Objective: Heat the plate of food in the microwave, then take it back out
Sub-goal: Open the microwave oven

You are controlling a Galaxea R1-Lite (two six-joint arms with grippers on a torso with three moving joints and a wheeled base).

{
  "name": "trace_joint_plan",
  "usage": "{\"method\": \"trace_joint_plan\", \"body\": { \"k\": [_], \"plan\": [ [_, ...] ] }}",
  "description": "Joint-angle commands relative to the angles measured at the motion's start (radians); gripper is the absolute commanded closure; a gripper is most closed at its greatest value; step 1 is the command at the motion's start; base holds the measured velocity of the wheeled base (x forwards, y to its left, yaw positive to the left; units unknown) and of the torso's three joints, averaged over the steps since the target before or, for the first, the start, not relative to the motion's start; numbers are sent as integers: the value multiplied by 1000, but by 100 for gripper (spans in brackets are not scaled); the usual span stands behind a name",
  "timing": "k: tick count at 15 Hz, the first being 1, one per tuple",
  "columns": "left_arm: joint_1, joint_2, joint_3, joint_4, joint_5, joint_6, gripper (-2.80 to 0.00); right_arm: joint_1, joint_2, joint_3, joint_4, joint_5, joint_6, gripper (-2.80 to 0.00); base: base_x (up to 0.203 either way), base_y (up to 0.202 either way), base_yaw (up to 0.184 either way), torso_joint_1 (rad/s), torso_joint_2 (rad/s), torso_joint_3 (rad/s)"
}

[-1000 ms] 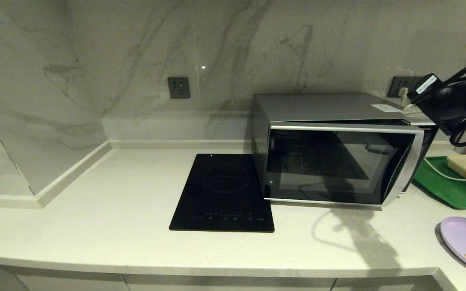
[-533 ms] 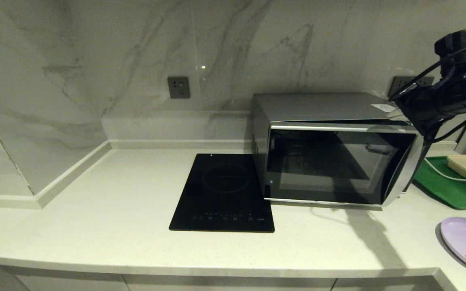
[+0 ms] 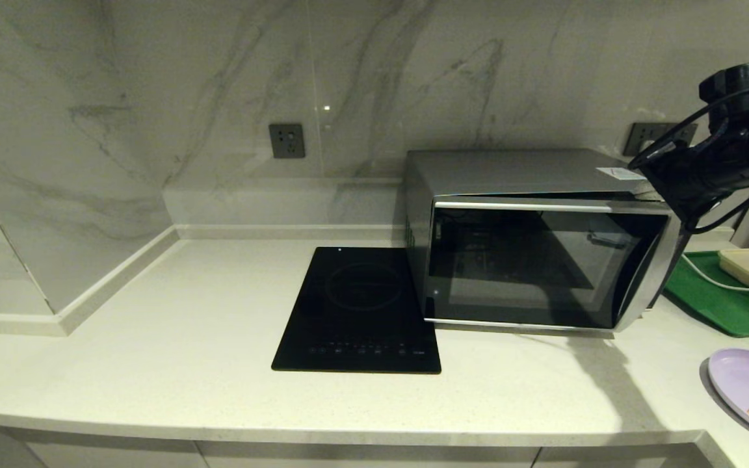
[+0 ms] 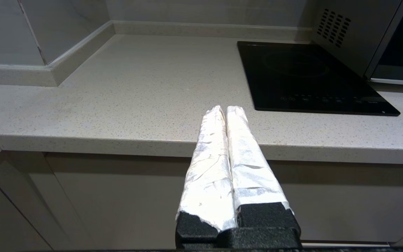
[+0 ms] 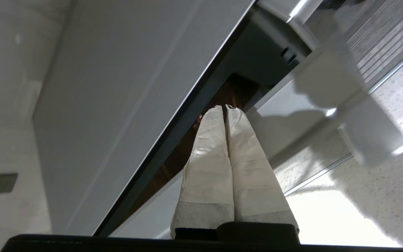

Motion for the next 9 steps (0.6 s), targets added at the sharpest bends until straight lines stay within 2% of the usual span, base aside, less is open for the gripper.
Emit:
{"method": "trace_joint_plan", "body": {
  "k": [1,9],
  "plan": [
    [1,-2,0,-1,0,0,0,-17,28,-4,2,3,6,0,0,0,0,0,0,0],
    [1,0,0,-1,0,0,0,-30,57,-4,-1,5,5,0,0,0,0,0,0,0]
  ]
}}
